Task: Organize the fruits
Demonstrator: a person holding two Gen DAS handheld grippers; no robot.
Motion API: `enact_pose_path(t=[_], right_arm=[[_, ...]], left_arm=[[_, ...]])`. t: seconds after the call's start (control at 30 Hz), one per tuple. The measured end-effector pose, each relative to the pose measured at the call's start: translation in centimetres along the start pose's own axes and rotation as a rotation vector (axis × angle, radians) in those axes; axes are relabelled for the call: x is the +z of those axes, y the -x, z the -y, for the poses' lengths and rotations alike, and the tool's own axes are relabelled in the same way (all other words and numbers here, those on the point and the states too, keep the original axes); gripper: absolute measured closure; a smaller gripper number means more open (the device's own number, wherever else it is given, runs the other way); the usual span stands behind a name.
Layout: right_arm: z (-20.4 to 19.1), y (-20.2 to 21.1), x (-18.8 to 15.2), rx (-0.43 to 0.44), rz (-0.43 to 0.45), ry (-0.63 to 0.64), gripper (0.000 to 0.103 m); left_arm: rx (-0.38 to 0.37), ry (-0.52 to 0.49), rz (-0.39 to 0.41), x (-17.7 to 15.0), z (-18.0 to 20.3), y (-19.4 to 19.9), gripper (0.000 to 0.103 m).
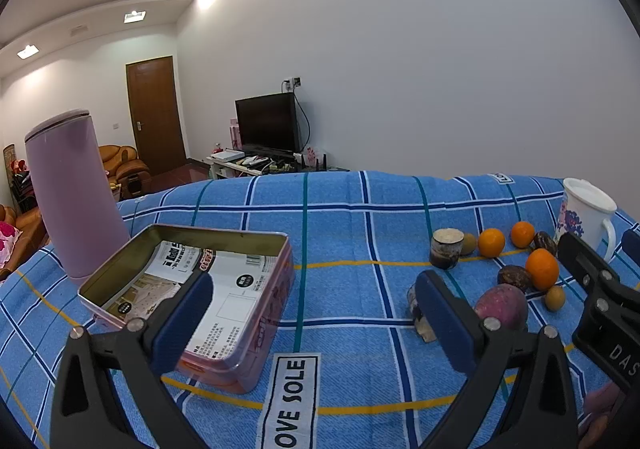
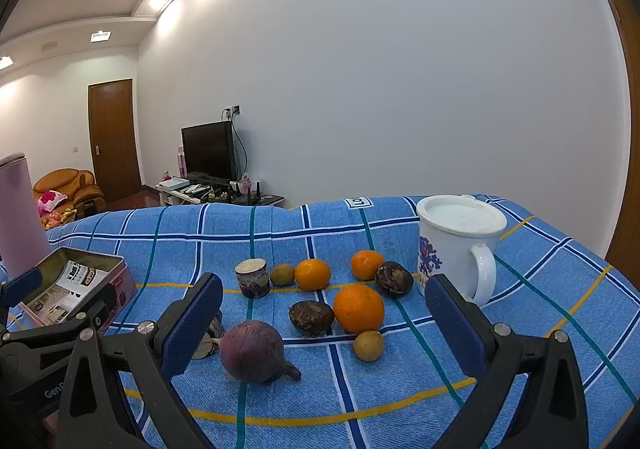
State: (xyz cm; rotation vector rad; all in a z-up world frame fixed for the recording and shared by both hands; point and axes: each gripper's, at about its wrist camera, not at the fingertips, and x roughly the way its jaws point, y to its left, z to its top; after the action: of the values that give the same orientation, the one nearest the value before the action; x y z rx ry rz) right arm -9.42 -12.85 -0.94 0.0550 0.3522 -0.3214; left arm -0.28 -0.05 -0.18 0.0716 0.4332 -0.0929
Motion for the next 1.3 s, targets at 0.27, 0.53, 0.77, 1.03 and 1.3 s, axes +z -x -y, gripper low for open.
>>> enact_pose_path(t=[0.27,0.53,0.77,1.03,1.3], right_arm=[[0.0,-0.2,0.0,0.002,-0.004,0.0,0.001],[0.1,-0.3,0.0,0.004,-0.01,-0.003,0.001],[1.9,-1.4,-0.1,0.007,-0.086,-0.082,0.001],[6.3,-3.7,-0.6,-0.008,-0.226,-0.2,0.038],[6.2,-4.3,-0.8,0.216,-0.283,-0.237,0.055]], left_arm=[[0.004,0.002,-0.004,0.1,0.1,0.0,0.0],[0.003,-0.004,-0.007,0.0,0.0,-0.1,0.0],[-0.006,0.004,-0.017,-0.1,-0.3,-0.1,0.0],[-0.063,0.012,-0.07,-0.3,-0.4,-0.8,0.0],[-0.033,-0.044,-0.146,-0.6,0.5,-1.9,0.005]])
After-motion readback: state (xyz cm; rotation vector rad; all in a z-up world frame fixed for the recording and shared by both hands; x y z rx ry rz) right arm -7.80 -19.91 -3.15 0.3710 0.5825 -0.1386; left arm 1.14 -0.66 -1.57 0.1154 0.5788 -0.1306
